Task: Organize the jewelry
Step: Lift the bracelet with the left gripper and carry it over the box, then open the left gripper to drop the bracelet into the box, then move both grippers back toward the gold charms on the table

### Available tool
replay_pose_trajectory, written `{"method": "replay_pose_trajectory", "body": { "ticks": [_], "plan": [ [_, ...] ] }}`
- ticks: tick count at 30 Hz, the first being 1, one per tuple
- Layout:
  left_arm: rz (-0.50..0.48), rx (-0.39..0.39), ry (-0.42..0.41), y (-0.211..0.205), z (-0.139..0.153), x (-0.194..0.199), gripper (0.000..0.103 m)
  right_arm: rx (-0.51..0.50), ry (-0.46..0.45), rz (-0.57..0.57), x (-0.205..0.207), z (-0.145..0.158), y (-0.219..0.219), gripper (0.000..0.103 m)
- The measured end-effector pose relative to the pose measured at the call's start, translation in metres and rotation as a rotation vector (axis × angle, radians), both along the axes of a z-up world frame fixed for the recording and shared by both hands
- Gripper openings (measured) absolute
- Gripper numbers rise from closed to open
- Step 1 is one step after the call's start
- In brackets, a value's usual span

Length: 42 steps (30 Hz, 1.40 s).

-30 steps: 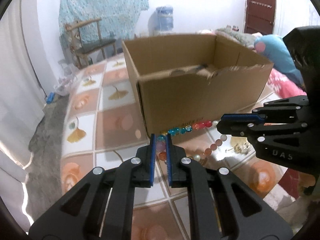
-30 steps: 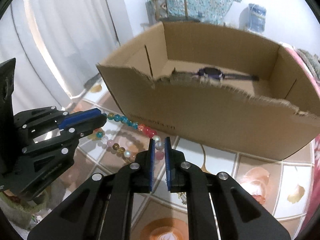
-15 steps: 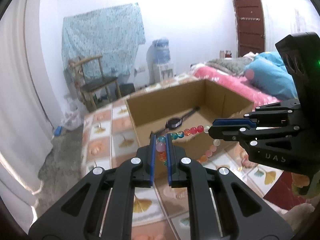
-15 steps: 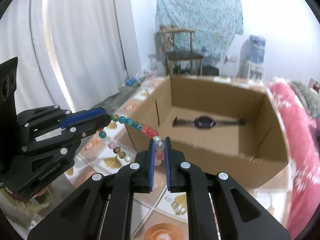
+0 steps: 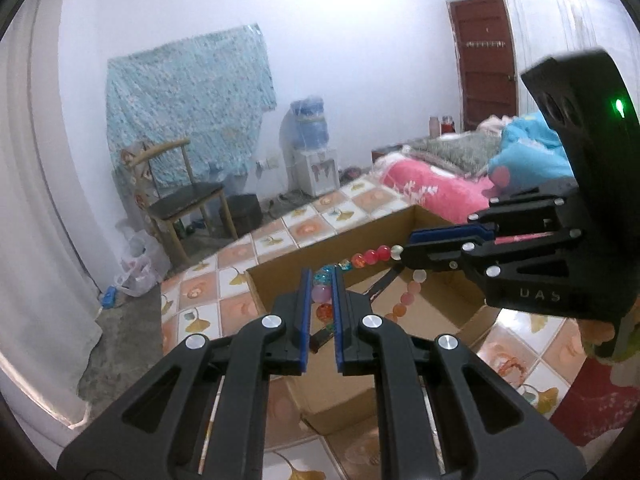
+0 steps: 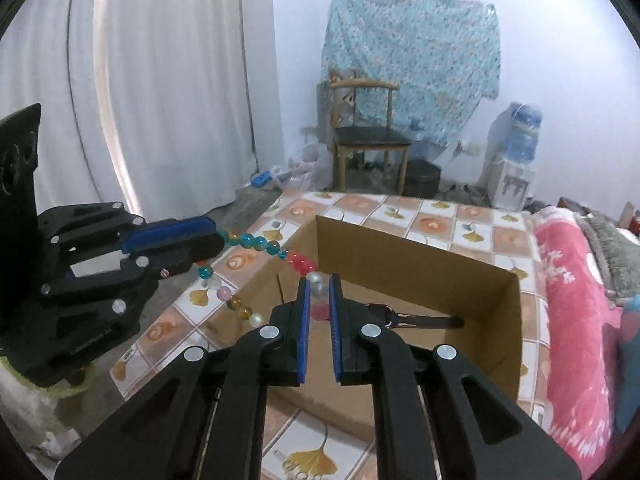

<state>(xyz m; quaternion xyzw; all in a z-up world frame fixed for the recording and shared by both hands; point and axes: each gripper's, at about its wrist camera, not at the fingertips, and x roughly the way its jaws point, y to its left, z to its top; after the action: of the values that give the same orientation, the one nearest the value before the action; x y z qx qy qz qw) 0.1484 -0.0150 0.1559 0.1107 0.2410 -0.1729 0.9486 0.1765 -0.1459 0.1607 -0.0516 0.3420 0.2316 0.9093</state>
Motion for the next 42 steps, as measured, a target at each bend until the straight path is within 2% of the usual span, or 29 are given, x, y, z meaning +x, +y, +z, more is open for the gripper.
{"method": "replay_pose_trajectory", "body": {
  "ticks": [7, 12, 18, 23, 28, 30, 32, 34, 36, 39, 40, 42],
  "plan": [
    [-0.007, 0.044, 0.205, -0.007, -0.051, 0.058, 0.009, 0.023, 0.227, 0.069, 0.061, -0.043, 0.001, 0.009],
    [-0.01, 0.084, 0.312, -0.008, -0.082, 0.081, 0.009, -0.002, 0.412, 0.108, 0.092, -0.087, 0.009, 0.009],
    [-0.028, 0.139, 0.393, -0.015, -0.1, 0.093, 0.009, -0.023, 0.666, 0.12, 0.114, -0.134, 0.017, 0.01],
    [-0.035, 0.153, 0.407, -0.015, -0.103, 0.091, 0.01, -0.001, 0.772, 0.084, 0.122, -0.15, 0.012, 0.01],
    [-0.022, 0.122, 0.402, -0.007, -0.097, 0.088, 0.01, 0.026, 0.794, 0.05, 0.127, -0.154, 0.003, 0.011],
    [-0.026, 0.092, 0.38, -0.002, -0.089, 0.081, 0.01, 0.06, 0.764, 0.05, 0.127, -0.148, -0.004, 0.011],
    [-0.026, 0.067, 0.35, 0.003, -0.08, 0.073, 0.013, 0.08, 0.696, 0.038, 0.121, -0.131, -0.011, 0.011],
    [-0.018, 0.043, 0.308, 0.009, -0.068, 0.06, 0.023, 0.097, 0.616, 0.028, 0.11, -0.109, -0.02, 0.016],
    [-0.012, 0.005, 0.259, 0.019, -0.054, 0.039, 0.033, 0.125, 0.524, 0.015, 0.091, -0.083, -0.034, 0.04],
    [0.004, -0.053, 0.217, 0.034, -0.041, 0.007, 0.051, 0.166, 0.361, 0.005, 0.042, -0.041, -0.061, 0.048],
    [0.011, -0.078, 0.208, 0.04, -0.04, -0.006, 0.054, 0.175, 0.333, 0.006, 0.031, -0.034, -0.068, 0.048],
    [0.014, -0.109, 0.201, 0.047, -0.042, -0.025, 0.067, 0.208, 0.273, -0.002, -0.004, -0.024, -0.083, 0.055]
  ]
}}
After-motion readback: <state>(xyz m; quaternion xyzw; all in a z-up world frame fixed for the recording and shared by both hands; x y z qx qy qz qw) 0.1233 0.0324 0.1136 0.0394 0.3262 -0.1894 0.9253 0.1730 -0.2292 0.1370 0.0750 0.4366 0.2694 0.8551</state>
